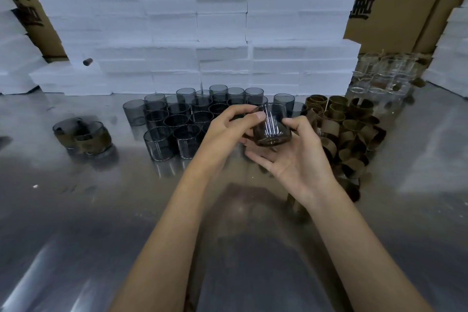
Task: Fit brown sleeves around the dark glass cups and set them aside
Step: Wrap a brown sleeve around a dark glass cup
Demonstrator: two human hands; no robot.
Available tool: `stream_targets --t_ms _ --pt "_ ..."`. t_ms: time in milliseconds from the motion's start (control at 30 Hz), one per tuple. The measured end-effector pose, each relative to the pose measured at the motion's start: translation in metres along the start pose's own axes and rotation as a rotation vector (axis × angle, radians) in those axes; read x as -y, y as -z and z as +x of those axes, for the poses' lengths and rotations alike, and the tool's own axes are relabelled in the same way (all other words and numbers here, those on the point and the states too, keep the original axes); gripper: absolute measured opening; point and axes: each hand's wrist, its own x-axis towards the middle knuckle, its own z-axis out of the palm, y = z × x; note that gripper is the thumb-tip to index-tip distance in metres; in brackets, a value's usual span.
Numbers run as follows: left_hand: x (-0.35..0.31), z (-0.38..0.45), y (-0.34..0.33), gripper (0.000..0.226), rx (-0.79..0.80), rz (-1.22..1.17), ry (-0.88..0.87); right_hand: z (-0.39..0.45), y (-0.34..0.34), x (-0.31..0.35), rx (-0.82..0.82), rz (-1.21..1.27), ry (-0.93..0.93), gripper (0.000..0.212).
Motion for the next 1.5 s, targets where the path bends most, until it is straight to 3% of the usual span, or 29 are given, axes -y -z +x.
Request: stream_targets --t_ms 67,167,267,400,500,633,733,833,967,1067,1200,1400,1500 --pt "0.003 0.0 -0.003 0.036 -0.02 -0.023 0.012 0.001 -0.003 -0.004 -0.028 -0.087 0.026 0.044" --pt "0.01 -0.002 -0.007 0.02 -0.049 0.062 -0.004 0.0 -0.01 -0.007 -0.14 -0.205 0.135 0.039" --pt "0.013 -0.004 -0.007 0.012 -0.055 0.139 -0.046 -0.001 -0.013 -0.009 -0.278 -0.33 0.248 0.05" --pt "0.012 -0.006 -0.015 0.039 -0.076 0.164 -0.037 0.0 -0.008 -0.016 -0.431 -0.739 0.424 0.05" --pt "0.014 -0.009 -0.023 0.048 -0.073 0.202 -0.022 0.004 -0.003 -0.017 -0.498 -0.756 0.452 0.048" --pt "0.016 -0.012 -0.03 0.079 -0.097 0.269 0.003 0.007 0.004 -0.019 -0.548 -0.817 0.589 0.048" --pt "0.015 -0.01 -0.027 0.071 -0.138 0.183 0.01 0.005 0.004 -0.019 -0.517 -0.796 0.647 0.034" --pt "0.015 -0.009 -0.019 0.056 -0.046 0.015 0.086 0.004 -0.002 -0.015 -0.492 -0.594 0.518 0.028" --pt "0.012 -0.009 -0.02 0.06 0.024 -0.116 0.072 0.004 -0.002 -0.01 -0.341 -0.502 0.293 0.069" --pt "0.012 -0.01 -0.022 0.049 0.059 -0.142 0.101 0.003 0.0 -0.006 -0.223 -0.496 0.239 0.068" --pt "0.009 -0.015 -0.027 0.053 0.115 -0.168 0.124 0.002 0.0 -0.007 -0.242 -0.602 0.243 0.058" --pt "0.013 -0.012 -0.024 0.054 0.062 -0.033 0.074 0.003 -0.003 -0.011 -0.34 -0.668 0.269 0.094" --pt "0.011 -0.012 -0.019 0.05 0.058 -0.012 0.067 0.004 -0.001 -0.013 -0.328 -0.686 0.292 0.083"
